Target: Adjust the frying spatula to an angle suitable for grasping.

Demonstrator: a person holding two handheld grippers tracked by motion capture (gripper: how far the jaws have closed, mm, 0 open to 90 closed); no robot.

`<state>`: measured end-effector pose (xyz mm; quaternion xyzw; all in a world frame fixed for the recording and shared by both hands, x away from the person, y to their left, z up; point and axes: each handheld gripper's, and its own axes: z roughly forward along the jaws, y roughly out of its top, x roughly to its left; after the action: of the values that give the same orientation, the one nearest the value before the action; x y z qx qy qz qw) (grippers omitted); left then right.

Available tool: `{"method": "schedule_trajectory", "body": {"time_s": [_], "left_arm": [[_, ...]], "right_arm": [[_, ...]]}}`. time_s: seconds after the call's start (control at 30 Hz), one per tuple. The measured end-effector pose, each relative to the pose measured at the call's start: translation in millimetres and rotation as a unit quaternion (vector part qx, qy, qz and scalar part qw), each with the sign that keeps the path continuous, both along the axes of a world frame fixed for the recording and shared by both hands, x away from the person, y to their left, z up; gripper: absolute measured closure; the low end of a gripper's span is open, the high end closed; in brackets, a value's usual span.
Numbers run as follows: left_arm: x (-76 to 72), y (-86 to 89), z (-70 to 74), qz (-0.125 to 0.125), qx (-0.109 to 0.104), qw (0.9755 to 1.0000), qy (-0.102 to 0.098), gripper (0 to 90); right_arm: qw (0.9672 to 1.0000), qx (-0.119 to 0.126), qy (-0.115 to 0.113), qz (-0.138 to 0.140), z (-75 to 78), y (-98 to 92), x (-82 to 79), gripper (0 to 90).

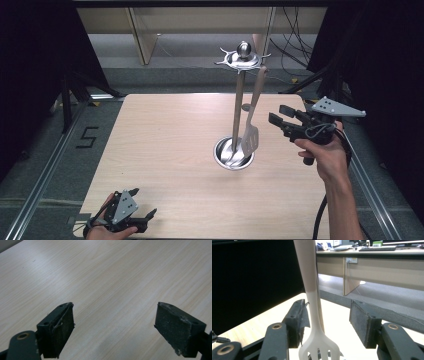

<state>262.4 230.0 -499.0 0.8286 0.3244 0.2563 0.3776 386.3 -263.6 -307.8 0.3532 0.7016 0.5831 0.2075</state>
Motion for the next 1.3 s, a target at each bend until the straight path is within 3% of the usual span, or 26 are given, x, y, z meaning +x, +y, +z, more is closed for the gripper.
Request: {"method": "schedule_trajectory", "body": {"time_s": [0.2, 0.23, 0.27, 0.3, 0.37, 0.4, 0.67, 0.77, 0.83, 0.87, 0.9, 0.93, 0.97, 1.0, 1.03, 1.07, 1.1, 1.27, 1.3], "left_arm": [[-0.4, -0.2, -0.4, 0.002, 0.002, 1.0000, -0.005, 15.0], [2.0, -0.2, -0.7, -0.009, 0.002, 0.9998, -0.019, 15.0], [1.7, 0.3, 0.4, -0.013, 0.005, 0.9998, -0.013, 15.0], [2.0, 0.8, 1.3, -0.015, 0.009, 0.9998, -0.010, 15.0], [2.1, 0.9, 1.3, -0.015, 0.009, 0.9998, -0.011, 15.0], [2.0, 0.9, 1.1, -0.014, 0.008, 0.9998, -0.011, 15.0], [2.2, 0.6, 0.9, -0.014, 0.007, 0.9998, -0.011, 15.0], [2.2, 0.6, 1.1, -0.014, 0.007, 0.9998, -0.011, 15.0], [2.2, 0.2, 0.9, -0.013, 0.005, 0.9998, -0.010, 15.0], [1.5, -1.5, -1.1, -0.006, -0.009, 0.9999, -0.011, 15.0], [1.5, -1.6, -0.9, -0.006, -0.008, 0.9999, -0.011, 15.0], [1.6, -1.7, -0.8, -0.006, -0.008, 0.9999, -0.010, 15.0], [1.7, -1.7, -0.9, -0.005, -0.009, 0.9999, -0.010, 15.0], [3.1, -1.5, -0.7, -0.008, -0.003, 0.9998, -0.019, 15.0], [3.1, -1.5, -0.7, -0.008, -0.003, 0.9998, -0.019, 15.0], [0.5, -1.7, -0.6, 0.002, -0.007, 1.0000, -0.006, 15.0], [-0.3, -2.2, 0.4, 0.004, -0.004, 1.0000, -0.004, 15.0], [0.1, -3.8, -0.1, -0.007, 0.014, 0.9999, -0.002, 15.0], [-0.4, -4.3, 0.2, -0.006, 0.014, 0.9999, -0.004, 15.0]], "right_arm": [[0.9999, 0.002, 0.015, -0.006, -15.5, -3.7, -5.8, 44.6], [0.9998, -0.004, 0.014, -0.011, -17.9, -6.1, -6.0, 44.2], [0.9998, -0.004, 0.014, -0.011, -17.9, -6.1, -6.0, 44.2], [0.9995, -0.001, 0.028, -0.011, -21.0, -5.3, -6.7, 43.6], [0.9996, -0.013, 0.023, -0.009, -26.0, -4.6, -5.7, 43.2], [0.9993, -0.011, 0.034, -0.010, -27.6, -3.1, -6.7, 43.1], [0.9990, -0.024, 0.035, -0.012, -37.1, -1.1, -7.0, 41.5], [0.9984, -0.027, 0.048, -0.011, -42.9, -0.4, -8.9, 40.1], [0.9984, -0.034, 0.044, -0.010, -44.3, -1.2, -8.5, 39.7], [0.9979, -0.031, 0.056, -0.013, -45.6, -1.3, -10.1, 38.7], [0.9987, -0.036, 0.035, -0.009, -47.7, -2.4, -7.9, 38.5], [0.9979, -0.027, 0.058, -0.011, -48.0, -0.9, -10.6, 38.4], [0.9977, -0.033, 0.057, -0.014, -48.6, -1.1, -10.6, 38.2], [0.9984, -0.036, 0.042, -0.011, -50.8, -1.2, -9.0, 38.2], [0.9977, -0.032, 0.059, -0.012, -51.4, 0.0, -11.2, 38.1], [0.9977, -0.032, 0.059, -0.012, -51.4, 0.0, -11.2, 38.1], [0.9977, -0.045, 0.050, -0.010, -54.8, -0.4, -9.9, 37.9], [0.9974, -0.044, 0.057, -0.010, -62.2, 1.6, -10.0, 37.6], [0.9970, -0.053, 0.056, -0.007, -63.6, 0.5, -9.6, 37.5]]}}
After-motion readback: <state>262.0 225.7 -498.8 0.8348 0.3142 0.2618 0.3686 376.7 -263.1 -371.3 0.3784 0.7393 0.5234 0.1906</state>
